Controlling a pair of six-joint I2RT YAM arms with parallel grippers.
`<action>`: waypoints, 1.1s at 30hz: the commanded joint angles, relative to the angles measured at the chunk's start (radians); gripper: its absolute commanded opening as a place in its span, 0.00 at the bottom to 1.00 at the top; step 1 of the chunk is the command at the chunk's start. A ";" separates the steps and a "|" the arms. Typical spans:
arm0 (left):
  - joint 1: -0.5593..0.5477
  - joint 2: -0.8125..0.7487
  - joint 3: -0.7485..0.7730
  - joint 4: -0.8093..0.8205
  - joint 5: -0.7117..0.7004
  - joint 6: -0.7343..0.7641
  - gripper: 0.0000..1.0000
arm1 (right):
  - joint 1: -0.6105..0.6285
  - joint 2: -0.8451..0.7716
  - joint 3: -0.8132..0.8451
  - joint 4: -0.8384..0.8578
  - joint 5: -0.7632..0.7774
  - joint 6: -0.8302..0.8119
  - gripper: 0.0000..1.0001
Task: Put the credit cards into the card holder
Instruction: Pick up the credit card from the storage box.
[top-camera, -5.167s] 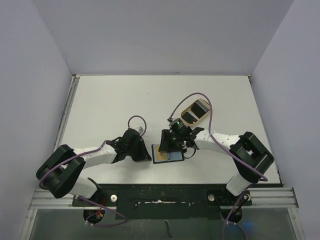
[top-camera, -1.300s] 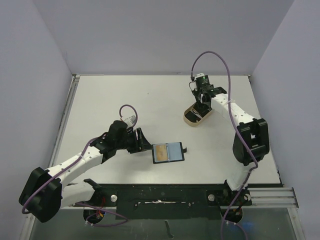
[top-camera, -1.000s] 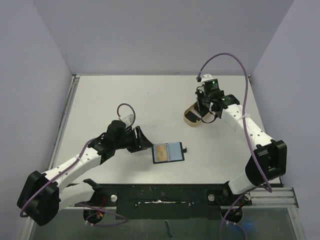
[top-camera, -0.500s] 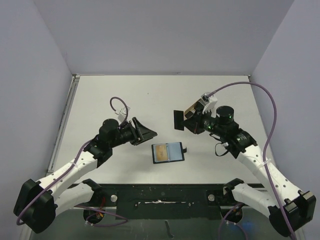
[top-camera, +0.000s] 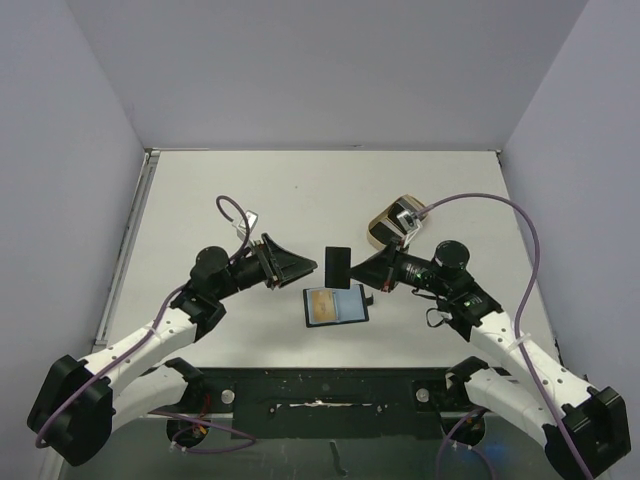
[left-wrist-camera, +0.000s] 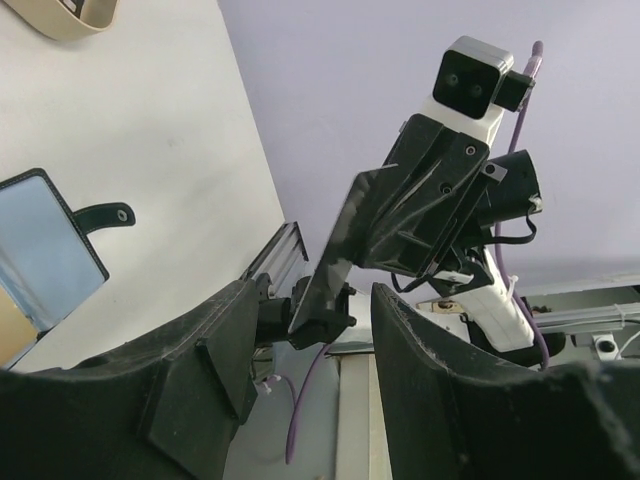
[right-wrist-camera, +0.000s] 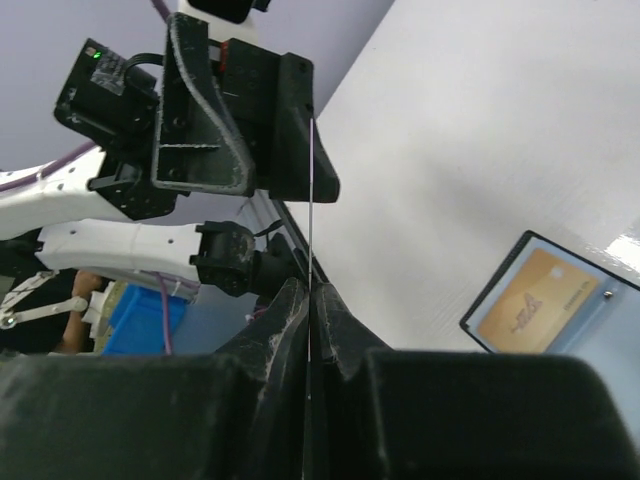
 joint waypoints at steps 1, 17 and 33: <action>0.007 -0.012 0.006 0.111 0.016 -0.011 0.48 | 0.016 0.005 -0.020 0.197 -0.075 0.092 0.00; 0.006 0.018 -0.009 0.143 0.034 0.006 0.25 | 0.069 0.104 -0.041 0.267 -0.088 0.135 0.00; 0.007 0.025 -0.027 0.135 0.032 0.016 0.34 | 0.069 0.109 -0.045 0.265 -0.098 0.147 0.00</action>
